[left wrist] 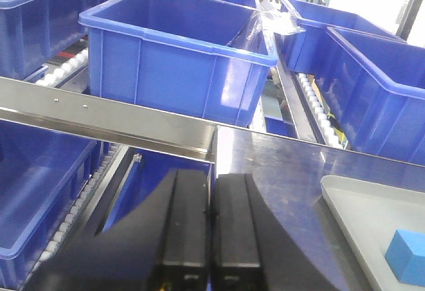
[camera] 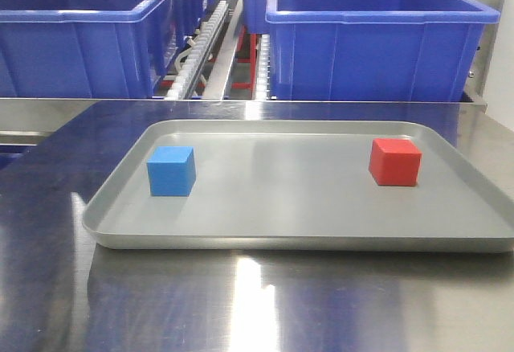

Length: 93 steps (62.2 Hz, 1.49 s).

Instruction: Sort and place red and blue blocks on shelf

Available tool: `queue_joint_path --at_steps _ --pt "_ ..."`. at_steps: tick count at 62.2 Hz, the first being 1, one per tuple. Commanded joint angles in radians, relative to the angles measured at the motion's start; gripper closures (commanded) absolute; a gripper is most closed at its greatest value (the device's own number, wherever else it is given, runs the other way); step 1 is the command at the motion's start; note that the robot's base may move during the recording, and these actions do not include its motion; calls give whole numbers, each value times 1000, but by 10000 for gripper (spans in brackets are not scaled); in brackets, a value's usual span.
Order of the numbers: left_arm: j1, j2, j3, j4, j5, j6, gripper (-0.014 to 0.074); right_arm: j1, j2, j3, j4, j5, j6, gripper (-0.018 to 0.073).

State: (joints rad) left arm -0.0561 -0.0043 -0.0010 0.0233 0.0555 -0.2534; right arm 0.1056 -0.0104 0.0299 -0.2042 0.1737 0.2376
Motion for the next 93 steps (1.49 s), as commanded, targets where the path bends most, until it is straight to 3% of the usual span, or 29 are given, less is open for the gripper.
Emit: queue_joint_path --at_steps 1,63,93 --pt "-2 -19 34 -4 -85 -6 461 -6 -19 -22 -15 -85 -6 490" --pt "-2 -19 34 -4 -85 -6 461 -6 -19 -22 -26 -89 -7 490" --pt "-2 -19 34 -4 -85 -6 461 -6 -9 -22 -26 -253 -7 490"
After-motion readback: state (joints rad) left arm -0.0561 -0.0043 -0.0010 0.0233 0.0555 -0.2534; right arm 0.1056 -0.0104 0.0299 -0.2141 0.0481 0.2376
